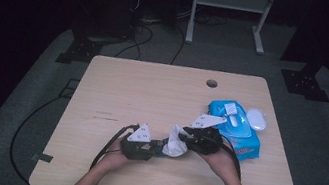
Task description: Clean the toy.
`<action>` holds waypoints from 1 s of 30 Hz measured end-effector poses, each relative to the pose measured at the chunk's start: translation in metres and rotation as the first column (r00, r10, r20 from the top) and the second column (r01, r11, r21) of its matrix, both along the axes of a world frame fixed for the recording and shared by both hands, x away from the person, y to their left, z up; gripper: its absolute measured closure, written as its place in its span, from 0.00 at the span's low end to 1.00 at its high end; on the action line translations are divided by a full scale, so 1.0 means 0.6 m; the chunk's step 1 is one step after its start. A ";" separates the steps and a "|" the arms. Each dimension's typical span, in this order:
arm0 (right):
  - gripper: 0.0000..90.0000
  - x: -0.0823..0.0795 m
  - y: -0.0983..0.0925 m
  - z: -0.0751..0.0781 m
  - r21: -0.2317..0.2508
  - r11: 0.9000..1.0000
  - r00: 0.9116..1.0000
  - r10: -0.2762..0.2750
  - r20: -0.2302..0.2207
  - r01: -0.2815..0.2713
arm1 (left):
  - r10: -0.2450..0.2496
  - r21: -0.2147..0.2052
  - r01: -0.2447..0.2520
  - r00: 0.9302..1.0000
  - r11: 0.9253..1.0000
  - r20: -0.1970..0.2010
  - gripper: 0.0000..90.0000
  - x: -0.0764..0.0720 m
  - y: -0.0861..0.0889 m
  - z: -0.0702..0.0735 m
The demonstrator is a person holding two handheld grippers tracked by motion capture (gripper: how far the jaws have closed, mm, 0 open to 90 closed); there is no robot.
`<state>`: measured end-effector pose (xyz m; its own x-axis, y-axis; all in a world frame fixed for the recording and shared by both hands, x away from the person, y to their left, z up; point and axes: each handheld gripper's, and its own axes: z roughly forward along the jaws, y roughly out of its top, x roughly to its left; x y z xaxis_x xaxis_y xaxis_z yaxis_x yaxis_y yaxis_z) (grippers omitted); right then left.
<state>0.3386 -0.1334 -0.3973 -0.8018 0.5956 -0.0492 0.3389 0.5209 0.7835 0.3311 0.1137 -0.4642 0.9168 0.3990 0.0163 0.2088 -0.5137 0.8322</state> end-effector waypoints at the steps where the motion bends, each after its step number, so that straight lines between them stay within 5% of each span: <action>1: 0.73 -0.001 -0.001 0.000 0.006 1.000 1.000 0.008 -0.003 -0.008 | 0.000 -0.002 0.000 1.000 1.000 -0.001 0.73 0.001 0.000 0.000; 8: 0.73 -0.013 0.045 -0.026 -0.037 0.995 0.996 0.088 -0.013 -0.089 | 0.009 -0.011 -0.009 1.000 1.000 -0.003 0.73 0.001 -0.002 -0.002; 12: 0.88 -0.022 0.067 -0.034 -0.066 0.993 0.994 0.103 0.021 -0.102 | 0.017 -0.017 -0.017 1.000 1.000 -0.011 0.73 0.003 0.003 -0.001; 15: 0.95 -0.014 0.053 -0.029 -0.041 0.995 0.995 0.093 -0.022 -0.093 | 0.006 0.001 -0.006 1.000 1.000 0.007 0.73 0.000 0.003 0.000; 23: 0.96 0.018 -0.011 -0.024 -0.043 0.995 0.995 -0.093 -0.024 0.092 | 0.003 -0.005 -0.003 1.000 1.000 0.006 0.73 0.003 0.002 0.000; 30: 0.96 0.025 -0.034 -0.021 -0.024 0.987 0.987 -0.159 -0.018 0.158 | 0.004 -0.004 -0.004 1.000 1.000 0.006 0.73 0.002 0.001 0.000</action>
<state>0.3538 -0.1539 -0.4101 -0.6983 0.7141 -0.0493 0.4336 0.4768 0.7646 0.3325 0.1145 -0.4643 0.9151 0.4028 0.0201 0.2058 -0.5092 0.8357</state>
